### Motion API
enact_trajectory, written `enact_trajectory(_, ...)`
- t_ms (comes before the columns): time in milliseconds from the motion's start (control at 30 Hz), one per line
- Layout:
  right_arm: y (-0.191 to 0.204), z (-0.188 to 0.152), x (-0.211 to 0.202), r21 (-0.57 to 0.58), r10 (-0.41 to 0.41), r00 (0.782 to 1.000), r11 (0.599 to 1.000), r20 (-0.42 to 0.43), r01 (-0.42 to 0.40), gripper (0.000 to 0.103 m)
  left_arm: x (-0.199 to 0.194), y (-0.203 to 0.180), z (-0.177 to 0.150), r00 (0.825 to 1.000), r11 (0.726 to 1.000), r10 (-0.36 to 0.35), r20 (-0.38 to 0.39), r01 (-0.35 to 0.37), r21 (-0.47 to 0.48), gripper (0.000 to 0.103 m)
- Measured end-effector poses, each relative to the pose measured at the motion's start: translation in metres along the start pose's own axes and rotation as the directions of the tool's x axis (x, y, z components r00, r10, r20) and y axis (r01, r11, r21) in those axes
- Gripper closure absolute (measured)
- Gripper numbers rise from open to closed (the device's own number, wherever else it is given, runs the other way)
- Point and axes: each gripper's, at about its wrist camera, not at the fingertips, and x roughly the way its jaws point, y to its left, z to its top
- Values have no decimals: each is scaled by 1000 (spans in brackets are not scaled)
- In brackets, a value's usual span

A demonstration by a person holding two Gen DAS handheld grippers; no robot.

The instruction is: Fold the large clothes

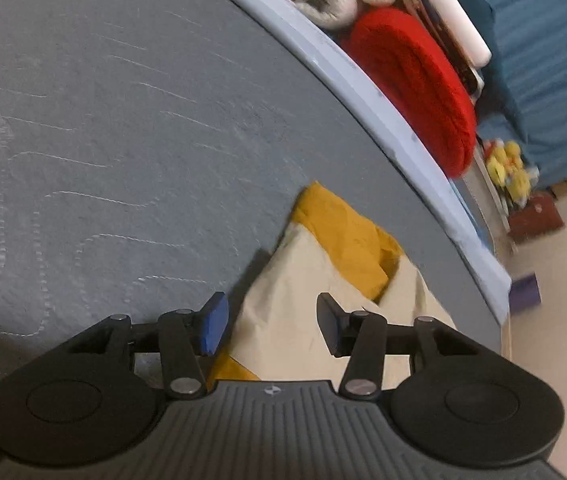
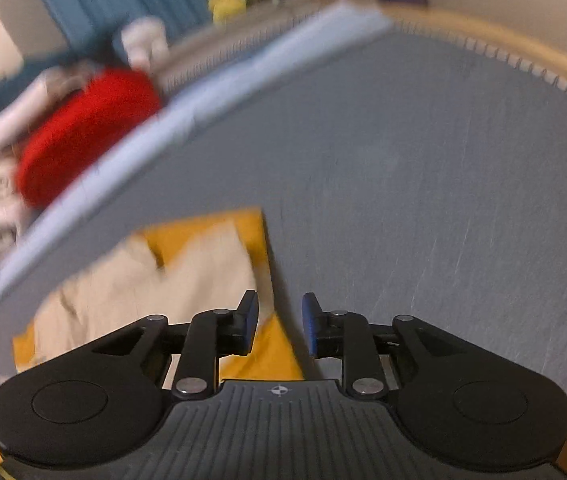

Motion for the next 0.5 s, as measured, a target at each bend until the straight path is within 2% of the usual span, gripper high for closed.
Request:
enact_trajectory(67,5,-5,13,-47,17,1000,999,-19,-18,60,8,-14,-1,1000,993,24,10,-25,113,49)
enact_trajectory(133,9,-9,30,-74,3,998,997,-61,-8,55,19,-21,-6,998,983,63,10,-63,175,48)
enact_trajectory(267,14,-15,56,-59,15,992,998,-126,-22,53,45,-29,-16,992,971,123,-35,-113,209,47)
enact_trajectory(333,17,-19,69,-81,-9,986,997,-166,-5,53,60,-36,-20,987,959,157,-31,-145,243,43)
enact_trajectory(433,18,-22,80,-117,-29,978,993,-205,5,53,74,-38,-21,971,937,237,-18,-224,267,43)
enact_trajectory(467,20,-23,83,-130,-36,977,991,-210,9,55,77,-36,-21,972,941,234,-27,-219,258,45)
enact_trajectory(500,20,-23,81,-139,-38,977,990,-210,9,62,79,-35,-21,974,946,220,-45,-202,254,46)
